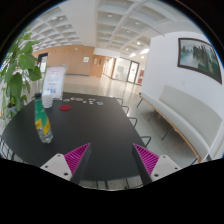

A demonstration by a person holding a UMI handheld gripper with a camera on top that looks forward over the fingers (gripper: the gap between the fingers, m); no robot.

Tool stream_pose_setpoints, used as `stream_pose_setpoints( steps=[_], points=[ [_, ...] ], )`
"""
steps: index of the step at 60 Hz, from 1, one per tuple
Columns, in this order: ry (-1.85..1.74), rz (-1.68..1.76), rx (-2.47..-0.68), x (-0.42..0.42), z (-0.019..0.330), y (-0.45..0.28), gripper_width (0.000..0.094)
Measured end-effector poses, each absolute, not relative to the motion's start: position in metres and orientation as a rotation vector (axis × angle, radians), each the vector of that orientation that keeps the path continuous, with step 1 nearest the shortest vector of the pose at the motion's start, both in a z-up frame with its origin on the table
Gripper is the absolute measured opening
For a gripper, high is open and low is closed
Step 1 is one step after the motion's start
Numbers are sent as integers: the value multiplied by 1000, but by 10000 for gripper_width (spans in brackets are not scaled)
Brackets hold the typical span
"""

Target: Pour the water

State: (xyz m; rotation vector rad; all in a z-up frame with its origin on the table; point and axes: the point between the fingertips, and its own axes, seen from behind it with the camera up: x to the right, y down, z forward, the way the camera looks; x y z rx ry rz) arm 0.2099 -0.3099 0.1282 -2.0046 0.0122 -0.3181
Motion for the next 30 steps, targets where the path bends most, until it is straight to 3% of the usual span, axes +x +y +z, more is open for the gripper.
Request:
stream_pose_setpoints(
  steps=[13, 30],
  points=[
    [-32, -185, -2017, 110, 98, -341, 853],
    [-45, -76, -1932, -17, 99, -261, 855]
  ],
)
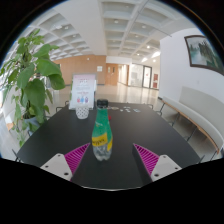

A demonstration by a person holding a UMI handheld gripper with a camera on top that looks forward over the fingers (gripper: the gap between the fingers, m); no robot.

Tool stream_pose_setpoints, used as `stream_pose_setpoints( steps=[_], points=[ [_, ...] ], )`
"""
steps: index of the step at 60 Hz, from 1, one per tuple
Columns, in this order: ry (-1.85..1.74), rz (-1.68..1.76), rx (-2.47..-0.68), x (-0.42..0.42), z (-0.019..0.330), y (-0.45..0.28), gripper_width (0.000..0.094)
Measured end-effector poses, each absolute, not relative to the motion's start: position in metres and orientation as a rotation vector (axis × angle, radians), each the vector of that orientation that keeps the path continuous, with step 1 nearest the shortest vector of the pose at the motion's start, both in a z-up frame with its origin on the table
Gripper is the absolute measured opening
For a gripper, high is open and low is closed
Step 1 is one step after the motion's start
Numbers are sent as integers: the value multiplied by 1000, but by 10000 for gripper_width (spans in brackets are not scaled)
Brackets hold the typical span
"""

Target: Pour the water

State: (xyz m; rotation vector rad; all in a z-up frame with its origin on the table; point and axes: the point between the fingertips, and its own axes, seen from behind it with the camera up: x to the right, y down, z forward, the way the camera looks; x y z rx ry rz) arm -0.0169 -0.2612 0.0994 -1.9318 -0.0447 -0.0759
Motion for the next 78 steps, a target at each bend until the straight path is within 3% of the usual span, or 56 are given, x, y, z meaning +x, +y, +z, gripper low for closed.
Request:
stream_pose_setpoints(
  steps=[17, 22, 25, 40, 49, 63, 78],
  points=[
    [-18, -137, -1911, -40, 63, -171, 813],
    [-24, -131, -1914, -43, 51, -161, 714],
    [-31, -131, -1903, -44, 48, -154, 571],
    [-17, -156, -1852, -36, 57, -149, 428],
    [-9, -288, -1805, 5, 92, -135, 425],
    [-55, -736, -1659, 102, 197, -53, 425],
    [-492, -1312, -1339, 81, 303, 83, 425]
  ],
)
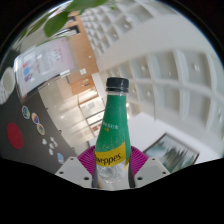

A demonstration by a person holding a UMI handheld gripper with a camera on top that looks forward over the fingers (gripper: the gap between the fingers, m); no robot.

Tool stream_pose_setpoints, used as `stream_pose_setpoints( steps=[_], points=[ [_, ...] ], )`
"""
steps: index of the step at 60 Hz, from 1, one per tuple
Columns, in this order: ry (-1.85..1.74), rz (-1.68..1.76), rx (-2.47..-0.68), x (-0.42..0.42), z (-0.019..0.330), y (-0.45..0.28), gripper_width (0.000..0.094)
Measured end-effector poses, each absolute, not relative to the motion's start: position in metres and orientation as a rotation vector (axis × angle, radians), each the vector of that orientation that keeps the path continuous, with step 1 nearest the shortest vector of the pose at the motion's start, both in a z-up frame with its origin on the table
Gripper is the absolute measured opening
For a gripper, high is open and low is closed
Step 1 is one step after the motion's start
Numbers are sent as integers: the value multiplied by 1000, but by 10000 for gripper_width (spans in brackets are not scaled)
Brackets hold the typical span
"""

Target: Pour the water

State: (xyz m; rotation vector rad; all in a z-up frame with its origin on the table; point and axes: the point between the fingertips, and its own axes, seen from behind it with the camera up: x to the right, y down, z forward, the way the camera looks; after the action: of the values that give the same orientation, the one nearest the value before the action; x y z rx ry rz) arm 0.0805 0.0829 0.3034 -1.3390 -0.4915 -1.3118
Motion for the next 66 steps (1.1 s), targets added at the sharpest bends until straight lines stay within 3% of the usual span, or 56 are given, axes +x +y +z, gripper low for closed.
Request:
stream_pose_setpoints(
  steps=[5, 11, 26, 31, 37, 43, 53, 59, 66],
  points=[
    [-673, -1465, -1189, 46, 323, 117, 427],
    [-948, -1636, -963, -14, 318, 152, 424],
    [-1454, -1781, -407, -138, 245, 186, 423],
    [-1504, -1778, -343, -157, 230, 188, 422],
    [-1449, -1749, -453, -143, 236, 195, 422],
    [-1280, -1636, -616, -124, 271, 196, 426],
    [-793, -980, -1035, -95, 339, 175, 426],
    [-527, -496, -1291, -100, 332, 165, 423],
    [-302, -118, -1502, -96, 289, 174, 422]
  ],
)
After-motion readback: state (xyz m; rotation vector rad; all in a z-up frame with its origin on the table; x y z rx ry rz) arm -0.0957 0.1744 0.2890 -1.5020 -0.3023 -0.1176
